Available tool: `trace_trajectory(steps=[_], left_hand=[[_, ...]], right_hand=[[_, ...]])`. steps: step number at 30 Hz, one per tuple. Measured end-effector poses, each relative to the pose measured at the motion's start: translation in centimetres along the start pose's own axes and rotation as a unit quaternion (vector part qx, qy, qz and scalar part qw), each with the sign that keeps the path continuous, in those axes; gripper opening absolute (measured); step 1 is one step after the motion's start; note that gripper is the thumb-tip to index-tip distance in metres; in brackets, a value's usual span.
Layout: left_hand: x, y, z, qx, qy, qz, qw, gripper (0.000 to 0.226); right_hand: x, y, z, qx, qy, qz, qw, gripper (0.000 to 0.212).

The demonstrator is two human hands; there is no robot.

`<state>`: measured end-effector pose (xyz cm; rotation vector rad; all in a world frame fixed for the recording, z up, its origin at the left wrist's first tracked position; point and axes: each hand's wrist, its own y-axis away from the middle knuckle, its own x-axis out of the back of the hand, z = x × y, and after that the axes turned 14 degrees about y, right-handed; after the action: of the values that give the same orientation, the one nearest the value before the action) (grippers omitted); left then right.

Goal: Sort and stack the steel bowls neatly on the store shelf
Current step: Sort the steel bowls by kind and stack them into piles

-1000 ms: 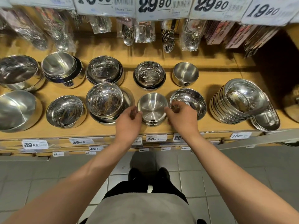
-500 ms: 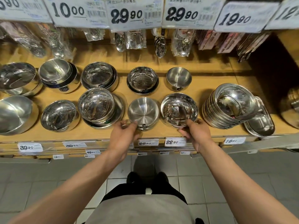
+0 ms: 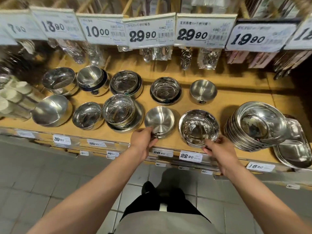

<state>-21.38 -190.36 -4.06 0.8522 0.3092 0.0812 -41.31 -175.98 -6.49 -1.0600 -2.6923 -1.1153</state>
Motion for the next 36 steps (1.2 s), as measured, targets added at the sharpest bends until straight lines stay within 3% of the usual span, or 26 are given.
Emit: trace_trajectory(steps=[4, 13, 21, 26, 29, 31, 36], left_hand=[[0.1, 0.5, 0.1, -0.013, 0.011, 0.012, 1.0, 0.03], [1.4, 0.7, -0.1, -0.004, 0.003, -0.016, 1.0, 0.028], [6.7, 1.7, 0.1, -0.008, -0.005, 0.003, 1.0, 0.024], [9.5, 1.5, 2.8, -0.039, 0.004, 0.029, 0.999, 0.023], [10.6, 1.2, 4.6, -0.081, 0.013, 0.048, 0.995, 0.008], [11.2, 1.0, 6.0, -0.112, 0.008, 0.058, 0.992, 0.002], [13.1, 0.0, 10.0, -0.153, -0.016, 0.017, 0.988, 0.013]], right_hand=[[0.3, -0.6, -0.3, 0.009, 0.007, -0.042, 0.999, 0.024], [0.3, -0.7, -1.1, 0.04, 0.03, -0.082, 0.995, 0.03], [-0.7, -0.4, -2.5, 0.064, 0.124, -0.011, 0.99, 0.034], [-1.2, 2.6, -4.1, 0.193, 0.244, 0.108, 0.944, 0.046], [-2.6, 4.9, -6.0, 0.277, 0.287, 0.136, 0.907, 0.059], [-4.3, 6.2, -7.5, 0.3, 0.267, 0.111, 0.909, 0.047], [-11.2, 7.7, -10.2, 0.282, 0.278, -0.009, 0.918, 0.021]])
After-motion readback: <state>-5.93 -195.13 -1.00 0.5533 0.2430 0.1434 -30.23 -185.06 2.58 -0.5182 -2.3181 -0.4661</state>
